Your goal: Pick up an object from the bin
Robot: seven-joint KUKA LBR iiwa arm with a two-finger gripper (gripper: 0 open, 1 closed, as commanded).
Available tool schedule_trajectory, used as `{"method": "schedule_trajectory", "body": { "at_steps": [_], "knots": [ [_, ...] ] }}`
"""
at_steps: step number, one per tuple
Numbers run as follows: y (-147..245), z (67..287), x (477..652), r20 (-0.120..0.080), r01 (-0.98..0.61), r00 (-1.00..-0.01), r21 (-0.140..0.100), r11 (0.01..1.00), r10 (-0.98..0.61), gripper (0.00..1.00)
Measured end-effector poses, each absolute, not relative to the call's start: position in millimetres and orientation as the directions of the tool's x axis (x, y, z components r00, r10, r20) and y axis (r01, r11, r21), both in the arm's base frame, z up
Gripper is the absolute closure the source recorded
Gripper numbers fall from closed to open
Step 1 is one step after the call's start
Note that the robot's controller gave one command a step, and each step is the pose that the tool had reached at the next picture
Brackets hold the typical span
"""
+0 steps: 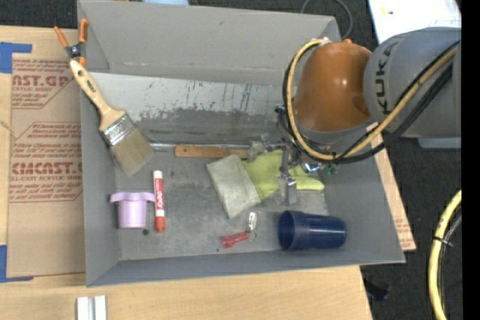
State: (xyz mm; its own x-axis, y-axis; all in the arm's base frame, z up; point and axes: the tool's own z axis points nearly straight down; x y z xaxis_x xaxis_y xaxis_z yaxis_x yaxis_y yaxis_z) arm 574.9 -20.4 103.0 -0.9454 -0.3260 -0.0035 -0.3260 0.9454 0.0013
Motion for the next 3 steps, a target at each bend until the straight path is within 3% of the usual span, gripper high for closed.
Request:
{"method": "schedule_trajectory", "body": {
  "at_steps": [1, 2, 3],
  "knots": [
    [-45, 104, 582.4, -0.005, -0.242, -0.970, 0.001, 0.970, -0.242, 0.00],
    [-65, 74, 582.9, -0.013, -0.321, -0.947, -0.001, 0.947, -0.321, 0.00],
    [-80, 71, 578.6, -0.013, -0.023, -1.000, 0.002, 1.000, -0.023, 1.00]
  ]
}}
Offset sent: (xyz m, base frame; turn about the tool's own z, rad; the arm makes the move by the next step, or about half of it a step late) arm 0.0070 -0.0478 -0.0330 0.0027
